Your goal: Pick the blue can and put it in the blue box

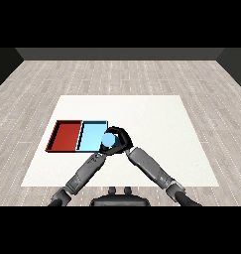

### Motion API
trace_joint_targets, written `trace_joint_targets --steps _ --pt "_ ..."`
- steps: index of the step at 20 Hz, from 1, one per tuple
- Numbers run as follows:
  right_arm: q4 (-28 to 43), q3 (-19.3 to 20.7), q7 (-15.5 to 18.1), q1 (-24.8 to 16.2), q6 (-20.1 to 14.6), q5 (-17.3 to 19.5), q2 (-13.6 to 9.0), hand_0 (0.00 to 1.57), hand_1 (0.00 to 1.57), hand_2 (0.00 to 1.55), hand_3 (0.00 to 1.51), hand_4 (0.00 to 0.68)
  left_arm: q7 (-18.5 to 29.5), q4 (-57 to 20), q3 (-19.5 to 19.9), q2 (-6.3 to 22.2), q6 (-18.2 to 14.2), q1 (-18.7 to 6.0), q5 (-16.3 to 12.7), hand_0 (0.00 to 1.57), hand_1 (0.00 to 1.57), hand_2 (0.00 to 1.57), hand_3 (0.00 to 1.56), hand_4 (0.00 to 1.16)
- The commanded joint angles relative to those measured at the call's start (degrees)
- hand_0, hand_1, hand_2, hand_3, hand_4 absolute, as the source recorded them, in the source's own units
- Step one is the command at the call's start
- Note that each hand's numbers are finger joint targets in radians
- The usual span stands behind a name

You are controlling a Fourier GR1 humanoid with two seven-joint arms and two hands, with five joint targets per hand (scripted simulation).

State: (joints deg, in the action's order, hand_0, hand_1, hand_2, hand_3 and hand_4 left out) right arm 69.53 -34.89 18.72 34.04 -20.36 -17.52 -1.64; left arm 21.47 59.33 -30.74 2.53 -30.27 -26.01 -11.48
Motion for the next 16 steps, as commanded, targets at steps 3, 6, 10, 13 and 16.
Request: trace_joint_targets --steps 3,6,10,13,16 --pt "-0.09 -3.74 1.49 0.15 -2.35 -3.50 1.56 1.43 1.43 1.45 1.39 0.593 4.24 -2.89 1.18 -2.41 1.80 -0.21 -1.29 0.63 0.63 0.73 0.51 0.66" --pt "-5.75 0.31 2.72 2.22 1.02 -3.33 1.56 1.44 1.44 1.45 1.39 0.580 1.75 -3.51 2.01 -2.43 5.22 -2.25 -8.76 1.18 1.18 1.19 1.03 0.63" --pt "-0.81 0.09 2.01 1.09 0.93 -9.54 1.58 1.27 1.27 1.37 1.33 0.415 2.77 -2.47 4.13 -2.45 5.37 -0.95 -5.55 1.42 1.42 1.35 1.00 0.68" --pt "3.15 2.94 -3.24 -3.04 3.27 -4.93 0.58 0.54 0.54 0.55 0.00 0.000 2.34 -4.20 2.45 -2.45 4.34 -0.91 -7.94 1.57 1.57 1.52 1.45 1.10" --pt "1.79 3.43 -2.18 -2.73 2.73 -3.46 1.60 0.00 0.00 0.00 0.00 0.000 2.72 -4.81 2.45 -2.48 4.39 -1.25 -8.32 1.57 1.57 1.52 1.45 1.10"
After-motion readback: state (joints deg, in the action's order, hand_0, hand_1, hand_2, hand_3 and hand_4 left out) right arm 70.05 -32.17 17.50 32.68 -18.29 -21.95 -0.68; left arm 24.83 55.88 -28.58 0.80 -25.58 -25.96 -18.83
